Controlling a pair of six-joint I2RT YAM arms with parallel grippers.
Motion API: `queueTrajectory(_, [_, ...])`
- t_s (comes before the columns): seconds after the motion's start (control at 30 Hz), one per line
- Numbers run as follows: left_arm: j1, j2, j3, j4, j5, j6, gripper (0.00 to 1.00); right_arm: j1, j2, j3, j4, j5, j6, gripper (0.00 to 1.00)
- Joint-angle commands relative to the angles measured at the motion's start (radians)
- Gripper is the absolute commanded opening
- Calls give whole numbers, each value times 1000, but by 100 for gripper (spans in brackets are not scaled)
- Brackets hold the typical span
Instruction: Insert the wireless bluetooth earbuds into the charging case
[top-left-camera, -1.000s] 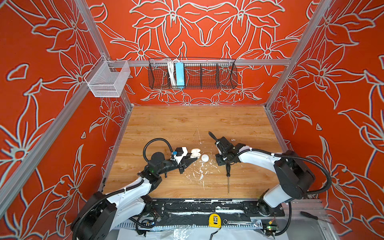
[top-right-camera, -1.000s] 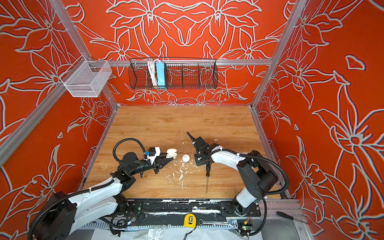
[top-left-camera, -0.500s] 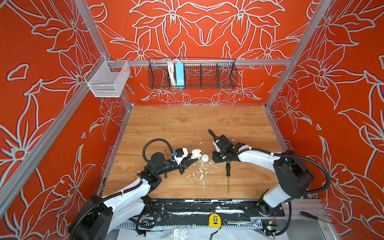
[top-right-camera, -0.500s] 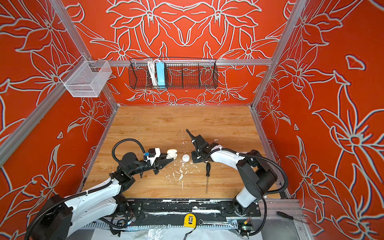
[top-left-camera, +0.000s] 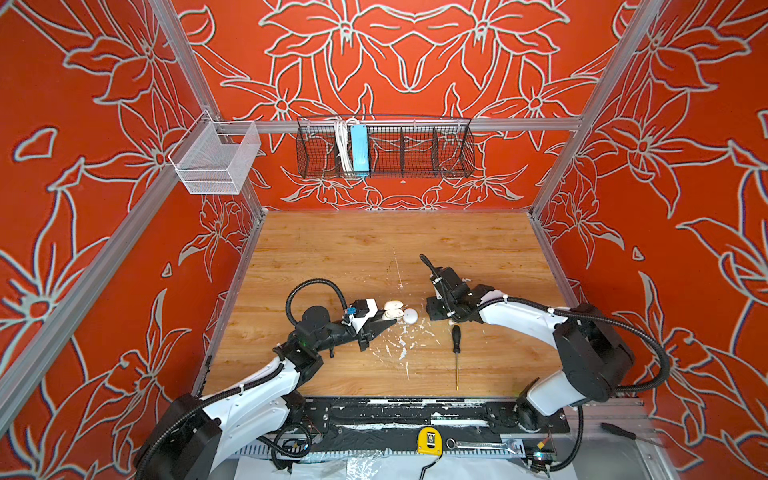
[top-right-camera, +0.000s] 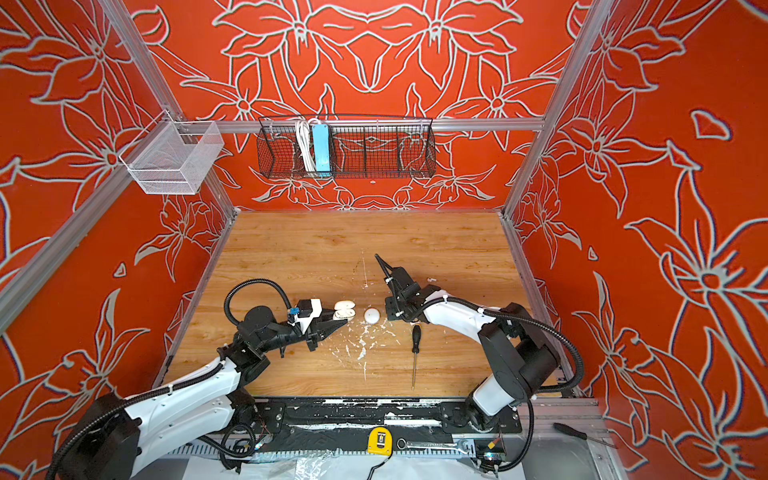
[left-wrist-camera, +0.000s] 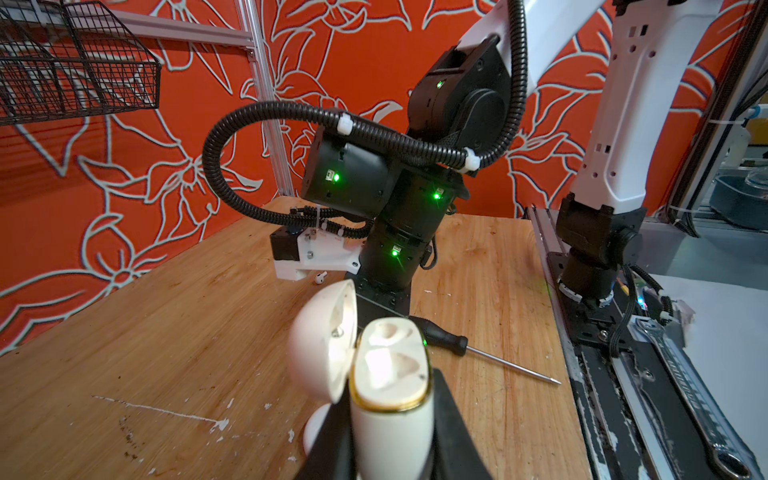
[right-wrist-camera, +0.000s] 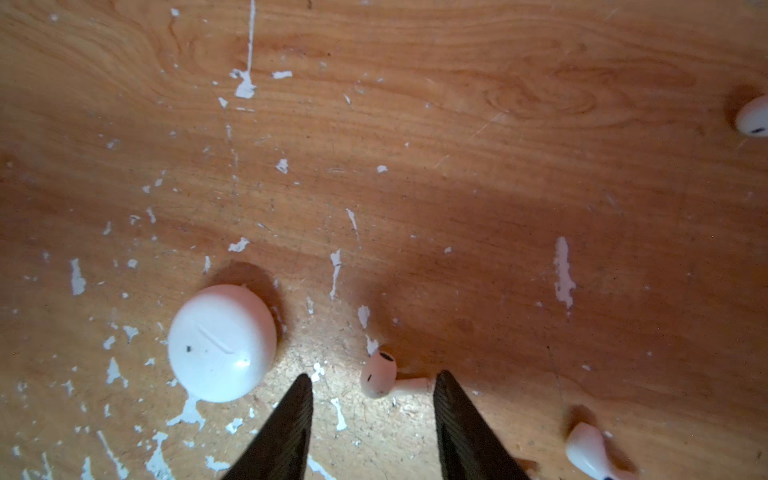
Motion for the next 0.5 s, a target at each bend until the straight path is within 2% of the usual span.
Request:
queueTrajectory(0.0, [-9, -19, 23, 0, -11, 24, 0, -5, 68, 39, -26, 23, -14, 55])
queueTrajectory(0.2, [-12, -17, 24, -1, -11, 29, 0, -5, 111, 42, -21, -26, -51, 60])
queueTrajectory(0.47, [-14, -25, 22, -7, -18, 36, 0, 13, 27, -34, -10, -44, -34, 60])
